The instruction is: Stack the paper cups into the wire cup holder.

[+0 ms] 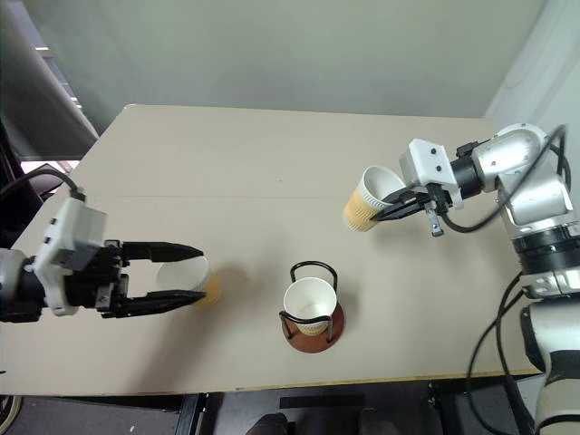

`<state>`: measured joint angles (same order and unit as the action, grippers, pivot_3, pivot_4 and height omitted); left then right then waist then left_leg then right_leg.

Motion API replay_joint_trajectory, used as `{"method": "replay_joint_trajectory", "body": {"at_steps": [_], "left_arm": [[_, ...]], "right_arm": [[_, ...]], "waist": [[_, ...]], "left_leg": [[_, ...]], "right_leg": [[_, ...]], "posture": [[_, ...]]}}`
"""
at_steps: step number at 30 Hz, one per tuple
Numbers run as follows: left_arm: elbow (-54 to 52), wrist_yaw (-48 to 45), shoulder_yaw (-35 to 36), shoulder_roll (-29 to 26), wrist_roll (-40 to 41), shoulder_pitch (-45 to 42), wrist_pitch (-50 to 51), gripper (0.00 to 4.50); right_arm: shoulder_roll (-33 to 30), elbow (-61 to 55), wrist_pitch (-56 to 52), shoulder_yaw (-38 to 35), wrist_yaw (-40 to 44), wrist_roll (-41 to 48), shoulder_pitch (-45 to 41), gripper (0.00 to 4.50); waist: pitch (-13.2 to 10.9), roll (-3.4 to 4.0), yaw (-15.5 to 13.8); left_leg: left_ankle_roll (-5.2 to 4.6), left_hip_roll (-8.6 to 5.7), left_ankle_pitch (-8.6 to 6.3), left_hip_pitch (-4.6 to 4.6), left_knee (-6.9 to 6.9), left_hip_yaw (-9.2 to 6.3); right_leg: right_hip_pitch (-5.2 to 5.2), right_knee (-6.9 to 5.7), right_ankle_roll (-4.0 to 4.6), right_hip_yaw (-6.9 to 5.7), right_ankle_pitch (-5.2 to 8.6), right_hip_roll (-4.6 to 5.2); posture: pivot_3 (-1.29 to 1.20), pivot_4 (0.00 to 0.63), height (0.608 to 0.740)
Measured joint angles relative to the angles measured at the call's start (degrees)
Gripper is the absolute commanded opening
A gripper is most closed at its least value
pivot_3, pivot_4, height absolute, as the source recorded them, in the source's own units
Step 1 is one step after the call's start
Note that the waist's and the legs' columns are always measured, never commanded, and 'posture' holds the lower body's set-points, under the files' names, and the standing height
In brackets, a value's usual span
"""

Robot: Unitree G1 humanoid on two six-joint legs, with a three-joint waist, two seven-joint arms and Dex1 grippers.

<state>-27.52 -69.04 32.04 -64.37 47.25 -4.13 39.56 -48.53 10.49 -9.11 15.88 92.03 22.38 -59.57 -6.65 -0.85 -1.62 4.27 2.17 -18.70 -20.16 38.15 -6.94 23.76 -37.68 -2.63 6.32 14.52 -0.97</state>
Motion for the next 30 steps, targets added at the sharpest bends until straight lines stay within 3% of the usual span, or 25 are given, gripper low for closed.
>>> {"method": "replay_joint_trajectory", "body": {"at_steps": [5,9,16,24,30], "left_arm": [[2.7,-2.2,9.8,-1.6,7.0,-3.2,3.4,3.36],[3.2,-2.1,14.0,-2.2,11.2,-4.2,5.5,3.36],[2.5,0.4,15.0,0.6,16.1,-3.5,7.2,3.36],[1.5,2.9,15.6,3.3,16.4,-0.8,6.7,3.36],[-1.8,6.2,15.0,12.1,15.2,5.0,2.9,3.36]], "right_arm": [[0.1,-14.2,-10.6,-0.8,0.1,8.4,5.4,0.03],[1.6,-18.3,-13.9,-1.4,-0.5,10.4,5.5,0.03],[5.4,-20.2,-17.0,-1.5,-2.0,11.1,5.2,0.03],[7.1,-20.4,-16.7,0.0,-2.9,7.6,5.3,0.03],[7.3,-22.0,-16.5,0.9,-2.4,6.6,6.5,0.03]], "waist": [[0.0,-0.01,0.6],[0.0,0.01,1.1],[0.0,0.0,1.2],[0.0,0.0,1.2],[0.0,0.0,1.2]], "left_leg": [[0.04,0.04,0.05,0.18,0.13,0.03],[0.01,0.02,0.06,0.36,0.13,0.03],[-0.01,0.06,0.06,0.29,0.15,-0.23],[-0.02,0.06,0.06,0.24,0.08,-0.34],[-0.02,0.08,0.06,0.23,0.09,-0.33]], "right_leg": [[-0.01,-0.05,0.0,0.06,0.0,-0.07],[-0.1,-0.24,0.06,0.13,0.04,-0.07],[-0.03,-0.21,0.08,0.09,0.05,-0.08],[0.02,-0.15,0.08,0.06,0.05,-0.09],[0.01,-0.13,0.07,0.06,0.05,-0.09]], "posture": [[0.0,0.15,0.74],[0.0,0.15,0.74],[0.0,0.15,0.74],[0.0,0.15,0.74],[0.0,0.15,0.74]]}}
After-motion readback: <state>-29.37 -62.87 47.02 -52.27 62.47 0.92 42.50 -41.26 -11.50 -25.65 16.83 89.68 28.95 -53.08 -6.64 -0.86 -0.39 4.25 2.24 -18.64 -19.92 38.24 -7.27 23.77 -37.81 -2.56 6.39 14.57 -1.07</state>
